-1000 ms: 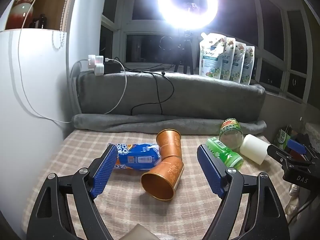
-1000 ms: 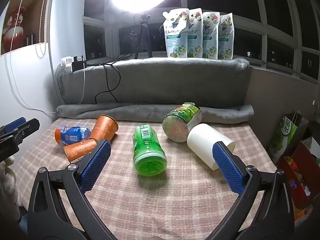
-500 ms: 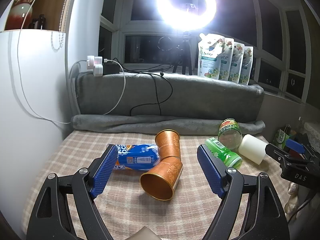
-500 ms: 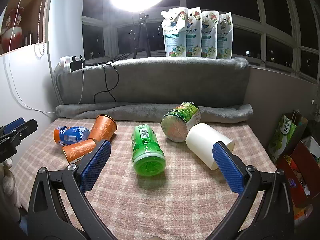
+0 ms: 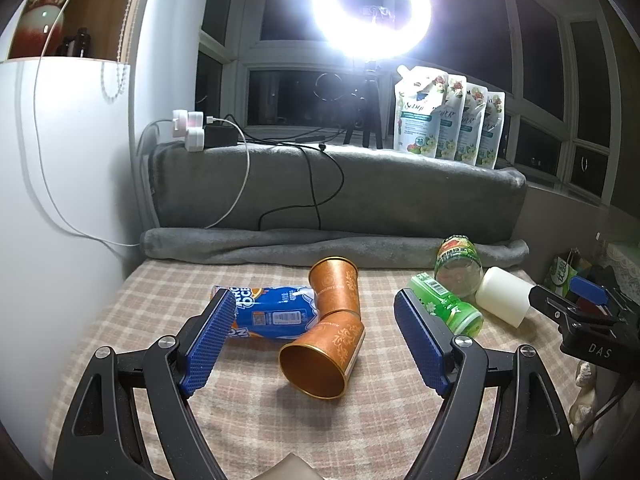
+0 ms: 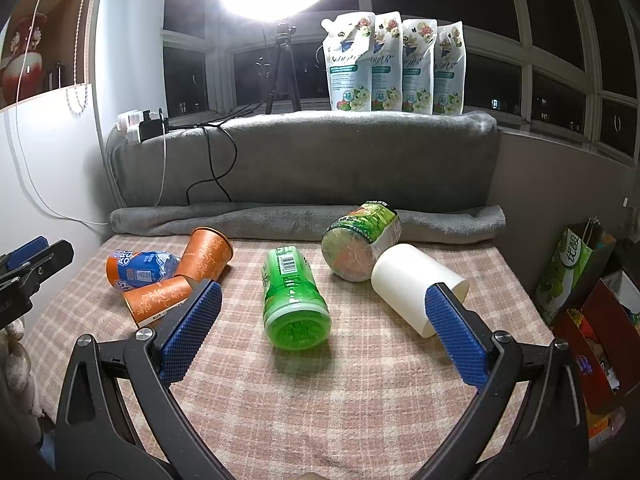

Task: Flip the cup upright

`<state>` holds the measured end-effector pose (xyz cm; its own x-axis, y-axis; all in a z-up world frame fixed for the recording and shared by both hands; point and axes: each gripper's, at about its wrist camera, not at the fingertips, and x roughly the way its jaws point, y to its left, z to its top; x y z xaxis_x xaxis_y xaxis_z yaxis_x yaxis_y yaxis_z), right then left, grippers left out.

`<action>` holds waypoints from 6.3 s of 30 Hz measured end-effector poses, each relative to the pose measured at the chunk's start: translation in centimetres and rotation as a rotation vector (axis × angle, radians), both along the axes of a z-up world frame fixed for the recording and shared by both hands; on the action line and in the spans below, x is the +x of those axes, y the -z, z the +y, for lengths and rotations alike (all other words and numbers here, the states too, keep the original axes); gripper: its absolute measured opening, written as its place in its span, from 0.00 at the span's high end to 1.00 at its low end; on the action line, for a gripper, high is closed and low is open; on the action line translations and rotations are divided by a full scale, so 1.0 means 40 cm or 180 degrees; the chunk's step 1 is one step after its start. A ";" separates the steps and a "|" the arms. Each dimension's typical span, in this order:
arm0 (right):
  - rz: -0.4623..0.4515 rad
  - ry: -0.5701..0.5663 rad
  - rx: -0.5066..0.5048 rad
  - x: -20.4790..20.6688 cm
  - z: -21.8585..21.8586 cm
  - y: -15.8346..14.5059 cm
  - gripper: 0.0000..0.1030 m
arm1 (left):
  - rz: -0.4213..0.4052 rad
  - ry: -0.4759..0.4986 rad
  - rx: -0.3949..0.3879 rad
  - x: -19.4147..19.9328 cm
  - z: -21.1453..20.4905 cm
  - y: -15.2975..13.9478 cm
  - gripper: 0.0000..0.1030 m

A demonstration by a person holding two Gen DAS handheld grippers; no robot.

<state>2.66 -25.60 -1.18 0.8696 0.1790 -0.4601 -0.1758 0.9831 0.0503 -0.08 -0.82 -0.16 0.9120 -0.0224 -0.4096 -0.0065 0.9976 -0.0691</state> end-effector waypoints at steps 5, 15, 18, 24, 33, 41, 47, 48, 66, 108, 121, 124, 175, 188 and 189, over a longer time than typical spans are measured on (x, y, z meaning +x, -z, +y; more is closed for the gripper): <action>0.0007 0.0001 -0.0003 0.000 0.001 -0.001 0.00 | -0.0001 -0.0001 0.0000 0.000 0.000 0.000 0.21; 0.0016 0.0002 -0.0003 0.002 0.001 0.001 0.00 | 0.0000 -0.0004 -0.0001 0.001 -0.003 -0.002 0.21; 0.0019 0.0000 -0.0001 0.002 0.001 0.001 0.00 | 0.0000 -0.0008 -0.0001 0.001 -0.003 -0.002 0.21; 0.0028 0.0000 -0.0002 0.004 0.002 0.002 0.00 | 0.0004 -0.0004 -0.0004 -0.001 -0.004 0.001 0.21; 0.0039 0.0001 -0.0004 0.011 0.003 0.006 0.00 | 0.0016 -0.0003 -0.0007 -0.003 -0.012 0.006 0.21; 0.0050 0.0000 -0.0002 0.014 0.005 0.007 0.00 | 0.0016 -0.0004 -0.0006 -0.003 -0.012 0.006 0.21; 0.0057 -0.0002 -0.0001 0.018 0.007 0.008 0.00 | 0.0026 0.0007 -0.0005 0.000 -0.014 0.009 0.21; 0.0068 -0.0008 0.0010 0.021 0.005 0.010 0.00 | 0.0030 0.0008 -0.0004 0.001 -0.015 0.013 0.21; 0.0782 0.0071 0.0747 0.251 -0.126 0.014 0.00 | 0.0470 0.0075 -0.0231 0.040 0.034 0.075 0.21; 0.2460 0.0193 0.1582 0.691 -0.101 0.213 0.16 | 0.0710 -0.0108 -0.0518 0.070 0.122 0.115 0.21; 0.2075 -0.0107 0.1710 0.581 -0.180 0.132 0.18 | 0.0598 -0.0080 -0.0454 0.044 0.105 0.081 0.21; 0.1999 -0.0281 0.1700 0.534 -0.178 0.100 0.18 | 0.0574 -0.0082 -0.0441 0.037 0.104 0.072 0.21; 0.2570 -0.1894 0.0826 0.210 0.137 0.154 0.11 | 0.1228 0.0611 -0.1270 0.062 0.070 0.110 0.21; 0.1784 -0.1337 0.0750 0.114 0.004 0.076 0.11 | 0.1893 0.1046 -0.1941 0.152 0.020 0.158 0.21; 0.1769 -0.1315 0.0763 0.107 -0.006 0.076 0.11 | 0.1911 0.1035 -0.1952 0.156 0.016 0.160 0.21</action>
